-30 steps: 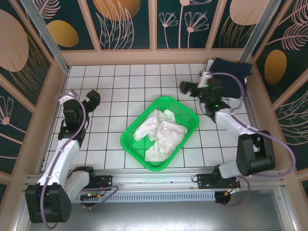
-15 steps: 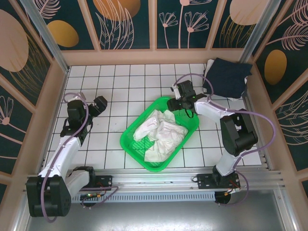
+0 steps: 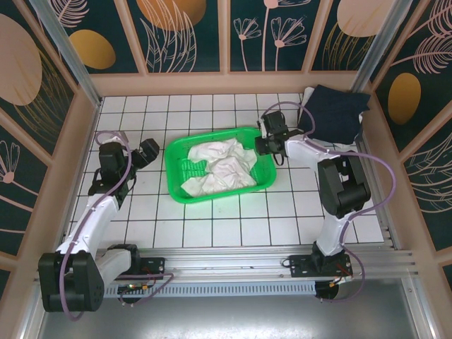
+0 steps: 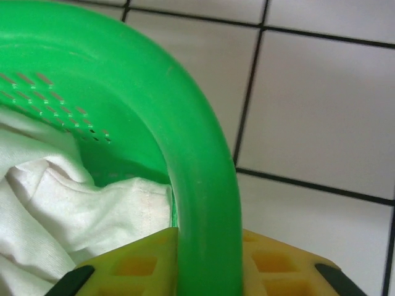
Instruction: Fold and stack the t-shirts
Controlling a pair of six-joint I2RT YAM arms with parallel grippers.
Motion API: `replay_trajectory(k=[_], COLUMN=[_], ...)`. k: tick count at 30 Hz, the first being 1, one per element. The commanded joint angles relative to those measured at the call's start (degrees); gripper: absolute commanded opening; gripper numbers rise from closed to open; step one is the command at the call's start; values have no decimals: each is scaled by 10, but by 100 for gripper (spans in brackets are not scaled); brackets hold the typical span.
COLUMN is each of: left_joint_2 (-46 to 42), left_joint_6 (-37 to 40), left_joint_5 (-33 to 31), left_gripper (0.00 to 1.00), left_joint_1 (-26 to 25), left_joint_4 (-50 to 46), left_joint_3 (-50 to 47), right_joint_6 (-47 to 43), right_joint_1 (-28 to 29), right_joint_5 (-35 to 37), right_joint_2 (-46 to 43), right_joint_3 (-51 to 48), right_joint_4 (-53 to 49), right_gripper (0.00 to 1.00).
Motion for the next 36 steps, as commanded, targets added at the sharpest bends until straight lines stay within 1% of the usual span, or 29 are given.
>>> replay_trajectory(k=[1,4,7,9,10,12,15,17,18,19,20,22,25,27,28,31,33,36], left_joint_2=[-6,4,31,64,86,123,152,147,143,138,132,126,144,165,180,232,265,312], left_joint_6=[16,16,26,45,60,97,141,169,181,204,226,253,278,303,320,357,369,382], left_joint_5=[-15,-17,-12,-12,-22,-50,-51,-50,-48,-45,-54,-53,-14,0,-1,-22,-34,-67], left_gripper=[99,99,99,99,99,99,99,98,99,99,98,98,98,96,93,87,81,76], left_joint_1=[-4,-4,-6,-18,-34,-78,-131,-159,-172,-190,-216,-261,-297,-320,-334,-373,-391,-410], left_joint_4=[-21,-23,-26,-41,-59,-95,-118,-119,-120,-123,-125,-118,-111,-114,-115,-125,-128,-136], left_joint_3=[20,24,40,68,92,136,165,162,159,157,153,145,147,153,159,188,209,238], right_joint_6=[40,42,-17,-43,-50,-61,-70,-66,-64,-61,-54,-40,-3,29,46,81,89,98], right_joint_1=[-14,-14,3,9,8,7,7,6,6,5,4,0,-17,-38,-53,-93,-108,-130], right_joint_5=[33,24,5,5,5,14,26,29,24,18,18,18,10,-3,-27,-73,-75,-65], right_joint_2=[28,53,82,114,135,170,203,201,195,186,174,143,71,10,-25,-110,-150,-195], right_joint_3=[34,61,95,139,168,220,294,320,325,324,319,296,218,136,85,-48,-109,-172], right_joint_4=[12,12,21,7,-4,-23,-61,-68,-70,-70,-70,-68,-45,-7,17,80,94,98], right_gripper=[20,18,19,19,20,28,46,65,73,79,83,90,99,99,99,99,99,99])
